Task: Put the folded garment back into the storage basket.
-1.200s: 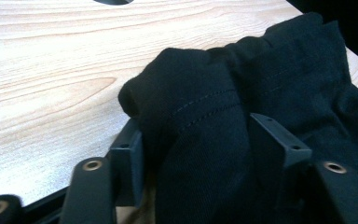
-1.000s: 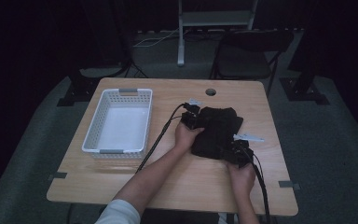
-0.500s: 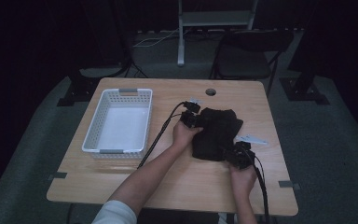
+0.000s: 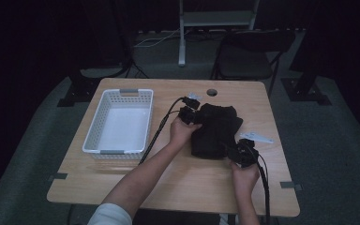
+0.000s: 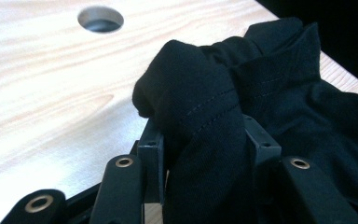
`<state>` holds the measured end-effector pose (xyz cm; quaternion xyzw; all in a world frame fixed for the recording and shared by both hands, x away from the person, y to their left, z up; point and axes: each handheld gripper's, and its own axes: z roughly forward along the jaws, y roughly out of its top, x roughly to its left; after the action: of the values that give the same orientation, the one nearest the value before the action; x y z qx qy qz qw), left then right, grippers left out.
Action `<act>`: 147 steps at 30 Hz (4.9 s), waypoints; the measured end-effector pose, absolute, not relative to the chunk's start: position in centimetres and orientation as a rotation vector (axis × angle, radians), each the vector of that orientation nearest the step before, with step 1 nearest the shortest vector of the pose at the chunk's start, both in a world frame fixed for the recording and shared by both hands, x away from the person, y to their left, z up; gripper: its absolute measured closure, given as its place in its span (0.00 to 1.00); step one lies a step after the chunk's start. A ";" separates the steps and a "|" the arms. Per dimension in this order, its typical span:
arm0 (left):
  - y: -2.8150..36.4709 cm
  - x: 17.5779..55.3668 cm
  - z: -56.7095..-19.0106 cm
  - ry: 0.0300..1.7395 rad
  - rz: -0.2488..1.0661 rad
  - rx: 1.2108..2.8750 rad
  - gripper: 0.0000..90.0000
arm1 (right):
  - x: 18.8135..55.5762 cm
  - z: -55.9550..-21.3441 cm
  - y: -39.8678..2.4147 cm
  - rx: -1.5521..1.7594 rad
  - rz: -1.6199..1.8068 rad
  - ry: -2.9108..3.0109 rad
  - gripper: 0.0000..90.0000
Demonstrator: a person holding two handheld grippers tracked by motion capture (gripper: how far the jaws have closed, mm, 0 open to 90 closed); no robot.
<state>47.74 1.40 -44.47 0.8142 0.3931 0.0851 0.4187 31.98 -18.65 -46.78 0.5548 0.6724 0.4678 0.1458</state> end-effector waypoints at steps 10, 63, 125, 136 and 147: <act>1.8 47.1 -42.1 0.946 0.257 2.070 0.66 | 31.5 -45.0 -18.4 1.543 1.366 1.926 0.68; 5.8 46.5 -32.4 0.909 0.303 1.993 0.67 | 31.1 -37.1 -16.4 1.317 1.516 1.862 0.68; 19.5 46.4 -31.3 1.103 0.457 1.976 0.67 | 34.9 -36.3 -3.6 1.182 1.626 2.017 0.68; 22.1 46.1 -31.2 1.141 0.489 1.972 0.67 | 35.4 -36.6 -1.2 1.166 1.656 2.036 0.68; 25.0 45.9 -31.0 1.190 0.525 1.967 0.67 | 36.2 -36.3 1.6 1.130 1.693 2.075 0.68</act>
<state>45.88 24.99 -31.02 0.7708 0.4666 0.2058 0.3818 36.18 1.65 -36.35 0.3860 0.7089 0.5786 0.1173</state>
